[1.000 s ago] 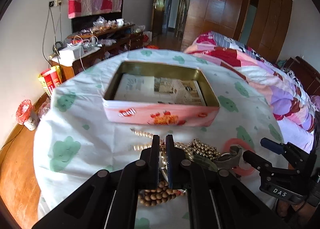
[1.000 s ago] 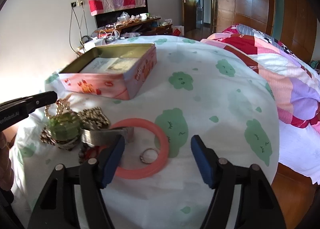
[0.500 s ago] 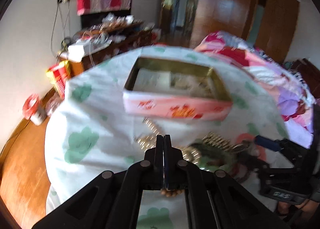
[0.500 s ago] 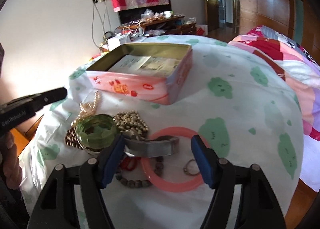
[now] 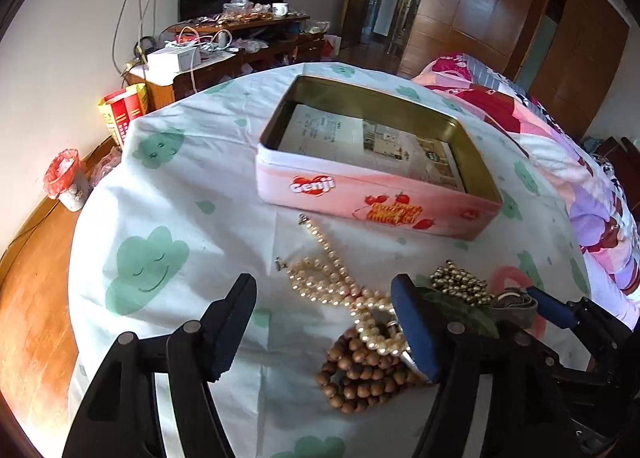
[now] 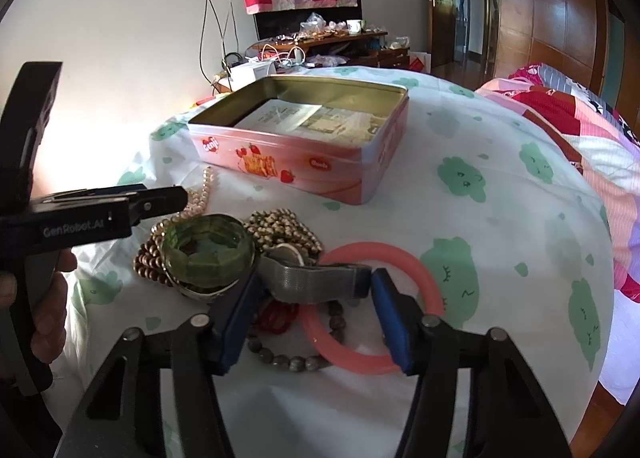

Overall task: Organize jewelry
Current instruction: 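Grasp the wristwatch strap with the right tool while the left tool lifts the pearl necklace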

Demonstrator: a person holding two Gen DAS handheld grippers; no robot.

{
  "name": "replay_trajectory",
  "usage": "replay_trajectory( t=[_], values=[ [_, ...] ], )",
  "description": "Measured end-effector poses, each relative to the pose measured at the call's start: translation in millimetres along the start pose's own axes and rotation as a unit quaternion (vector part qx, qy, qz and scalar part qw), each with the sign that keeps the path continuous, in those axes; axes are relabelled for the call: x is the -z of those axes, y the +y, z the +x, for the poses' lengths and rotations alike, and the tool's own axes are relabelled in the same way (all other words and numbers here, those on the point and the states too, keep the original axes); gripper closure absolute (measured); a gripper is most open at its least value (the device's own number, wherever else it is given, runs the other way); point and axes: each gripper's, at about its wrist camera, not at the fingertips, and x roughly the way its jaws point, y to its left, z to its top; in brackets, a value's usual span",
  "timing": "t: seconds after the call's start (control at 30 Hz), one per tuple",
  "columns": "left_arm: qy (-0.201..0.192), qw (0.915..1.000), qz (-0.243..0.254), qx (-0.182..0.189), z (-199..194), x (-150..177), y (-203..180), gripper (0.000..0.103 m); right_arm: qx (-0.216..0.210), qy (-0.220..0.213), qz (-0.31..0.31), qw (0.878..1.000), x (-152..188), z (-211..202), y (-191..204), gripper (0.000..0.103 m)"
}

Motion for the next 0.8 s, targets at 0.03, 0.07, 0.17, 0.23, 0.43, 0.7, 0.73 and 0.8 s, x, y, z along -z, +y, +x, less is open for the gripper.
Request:
replay_trajectory(
  t=[0.03,0.07,0.17,0.23,0.43,0.7,0.73,0.8],
  values=[
    [-0.001,1.0,0.009,-0.001,1,0,-3,0.033,0.001,-0.002,-0.002,1.0,0,0,1,0.049],
    [-0.004,0.9998,0.018,-0.002,2,-1,-6,0.033,-0.001,-0.002,-0.002,1.0,0,0,1,0.052],
    [-0.002,0.9996,0.03,-0.003,7,-2,-10,0.036,-0.003,-0.003,-0.001,1.0,0,0,0,0.055],
    [0.008,0.9994,0.03,0.014,9,-1,-10,0.062,-0.005,-0.006,-0.002,1.0,0,-1,0,0.056],
    [0.004,0.9987,0.027,0.044,0,1,-9,0.103,-0.008,-0.022,0.0,1.0,0,-7,0,0.059],
    [-0.029,0.9975,0.033,0.056,-26,-3,-7,0.103,-0.012,-0.046,-0.004,0.999,-4,-20,4,0.084],
    [-0.033,0.9974,0.034,0.053,-28,-4,-6,0.103,-0.004,-0.05,-0.008,0.999,-5,-22,5,0.084],
    [-0.034,0.9976,0.032,0.052,-30,-5,-4,0.103,-0.005,-0.047,-0.013,0.999,-6,-21,6,0.086]
  ],
)
